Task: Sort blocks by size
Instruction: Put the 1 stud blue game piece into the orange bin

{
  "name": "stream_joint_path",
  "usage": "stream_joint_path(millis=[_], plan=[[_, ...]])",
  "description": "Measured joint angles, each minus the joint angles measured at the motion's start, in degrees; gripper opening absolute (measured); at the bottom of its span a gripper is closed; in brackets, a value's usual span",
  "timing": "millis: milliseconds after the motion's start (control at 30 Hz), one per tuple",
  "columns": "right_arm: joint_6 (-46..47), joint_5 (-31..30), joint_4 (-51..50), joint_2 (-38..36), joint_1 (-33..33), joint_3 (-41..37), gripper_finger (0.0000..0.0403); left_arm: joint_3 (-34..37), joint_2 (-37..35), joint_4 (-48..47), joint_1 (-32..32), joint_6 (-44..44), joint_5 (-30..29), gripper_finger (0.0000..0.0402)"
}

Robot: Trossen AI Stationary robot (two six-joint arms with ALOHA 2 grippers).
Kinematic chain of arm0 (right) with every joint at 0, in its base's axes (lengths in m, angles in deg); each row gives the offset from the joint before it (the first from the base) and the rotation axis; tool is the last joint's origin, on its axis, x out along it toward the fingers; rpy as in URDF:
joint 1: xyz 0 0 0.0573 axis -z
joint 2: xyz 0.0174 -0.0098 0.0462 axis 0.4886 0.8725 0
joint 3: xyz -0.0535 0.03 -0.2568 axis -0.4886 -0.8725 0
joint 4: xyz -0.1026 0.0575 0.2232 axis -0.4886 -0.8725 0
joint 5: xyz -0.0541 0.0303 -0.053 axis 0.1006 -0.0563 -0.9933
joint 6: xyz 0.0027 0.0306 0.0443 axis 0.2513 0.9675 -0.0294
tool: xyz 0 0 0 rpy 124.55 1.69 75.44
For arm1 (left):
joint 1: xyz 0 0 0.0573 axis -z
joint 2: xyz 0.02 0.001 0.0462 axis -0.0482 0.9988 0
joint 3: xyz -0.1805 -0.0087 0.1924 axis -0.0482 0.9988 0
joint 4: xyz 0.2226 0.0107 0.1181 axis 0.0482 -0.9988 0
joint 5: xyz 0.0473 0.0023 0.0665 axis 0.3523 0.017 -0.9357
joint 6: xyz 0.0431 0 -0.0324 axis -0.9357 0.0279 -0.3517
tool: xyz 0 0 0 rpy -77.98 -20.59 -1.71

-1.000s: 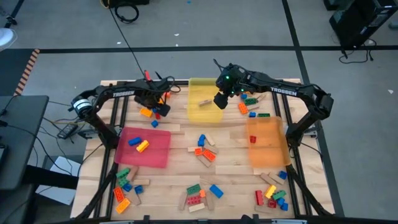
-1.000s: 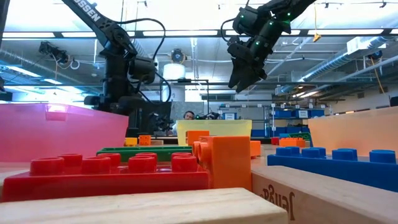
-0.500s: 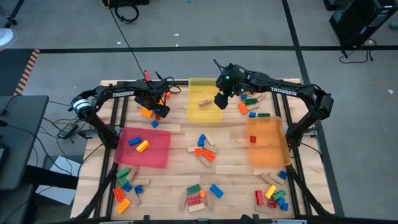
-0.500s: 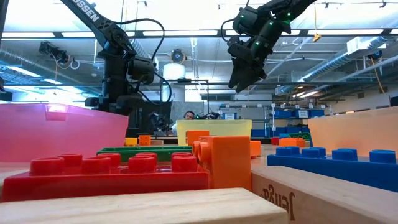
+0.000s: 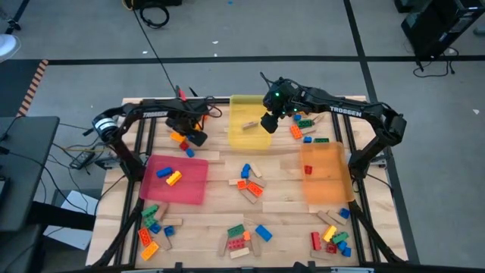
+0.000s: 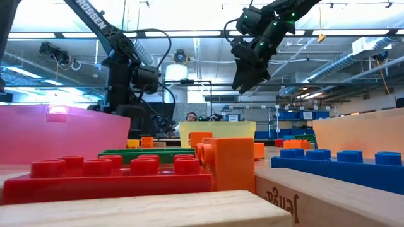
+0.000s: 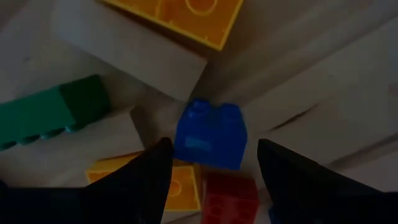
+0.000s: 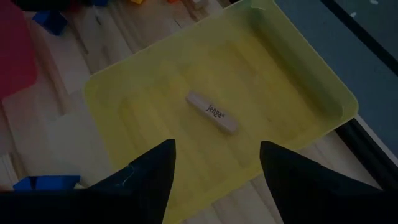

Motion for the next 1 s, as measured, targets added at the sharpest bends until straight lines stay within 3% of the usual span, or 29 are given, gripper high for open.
stream_joint_path(millis=[1000], plan=[[0.02,0.22,-0.08,-0.02,0.0,0.0,0.0249,-0.07,2.32,4.69,0.09,1.53,0.4,0.0228]])
